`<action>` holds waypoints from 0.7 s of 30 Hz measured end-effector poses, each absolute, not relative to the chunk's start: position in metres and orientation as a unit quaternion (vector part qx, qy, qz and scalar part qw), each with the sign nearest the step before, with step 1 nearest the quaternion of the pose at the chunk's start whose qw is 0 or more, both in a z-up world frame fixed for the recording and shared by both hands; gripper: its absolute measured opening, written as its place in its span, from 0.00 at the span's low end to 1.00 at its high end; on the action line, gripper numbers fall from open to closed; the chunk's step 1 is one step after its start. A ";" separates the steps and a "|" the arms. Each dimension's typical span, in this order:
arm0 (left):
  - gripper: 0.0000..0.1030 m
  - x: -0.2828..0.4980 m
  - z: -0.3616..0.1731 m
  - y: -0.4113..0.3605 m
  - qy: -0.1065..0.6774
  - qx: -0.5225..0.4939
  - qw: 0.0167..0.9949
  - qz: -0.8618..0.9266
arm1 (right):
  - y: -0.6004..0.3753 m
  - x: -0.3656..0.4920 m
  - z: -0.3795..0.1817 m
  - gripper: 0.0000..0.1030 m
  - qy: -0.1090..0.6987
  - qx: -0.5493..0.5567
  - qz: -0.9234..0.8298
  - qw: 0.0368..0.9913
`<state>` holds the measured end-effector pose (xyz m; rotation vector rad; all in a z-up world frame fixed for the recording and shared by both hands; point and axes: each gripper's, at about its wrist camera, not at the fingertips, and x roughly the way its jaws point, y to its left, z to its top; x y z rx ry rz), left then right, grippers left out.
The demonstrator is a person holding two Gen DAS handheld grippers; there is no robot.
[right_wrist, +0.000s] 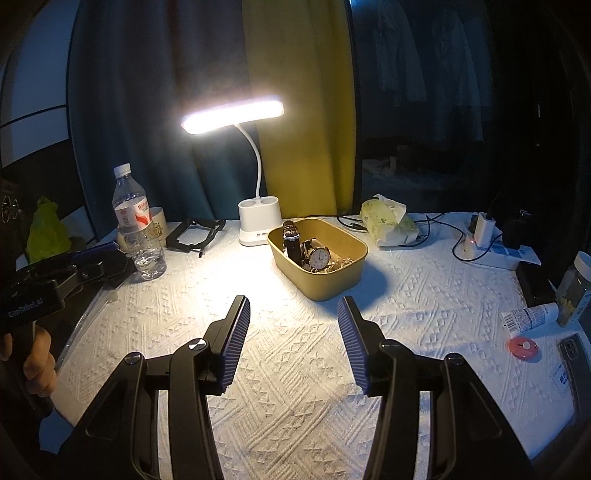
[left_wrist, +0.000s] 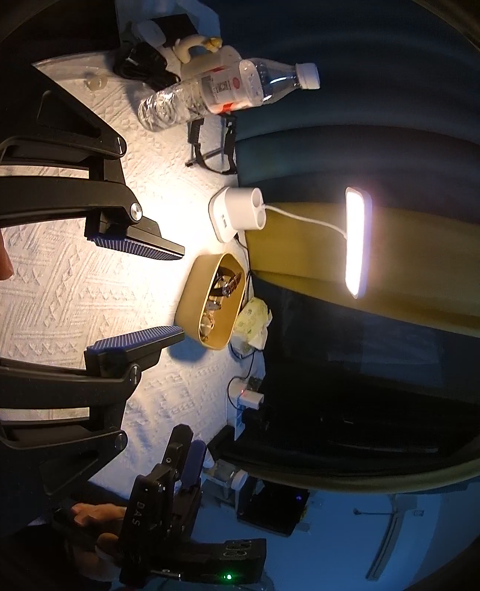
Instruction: Organize jewelry
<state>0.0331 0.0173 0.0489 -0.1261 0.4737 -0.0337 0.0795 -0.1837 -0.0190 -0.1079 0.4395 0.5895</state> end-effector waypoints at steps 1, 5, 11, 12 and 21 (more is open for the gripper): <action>0.39 0.034 0.049 0.017 0.234 -0.060 0.970 -0.014 | -0.183 0.080 -0.019 0.48 0.215 -0.053 0.288 0.932; 0.39 0.035 0.050 0.018 0.232 -0.058 0.971 -0.010 | -0.183 0.081 -0.020 0.48 0.216 -0.053 0.287 0.932; 0.39 0.034 0.052 0.018 0.229 -0.055 0.972 -0.009 | -0.183 0.082 -0.020 0.48 0.216 -0.052 0.287 0.932; 0.39 0.034 0.052 0.017 0.228 -0.054 0.972 -0.009 | -0.183 0.082 -0.020 0.48 0.216 -0.052 0.287 0.932; 0.39 0.033 0.054 0.016 0.224 -0.046 0.974 -0.007 | -0.182 0.082 -0.020 0.49 0.217 -0.052 0.286 0.932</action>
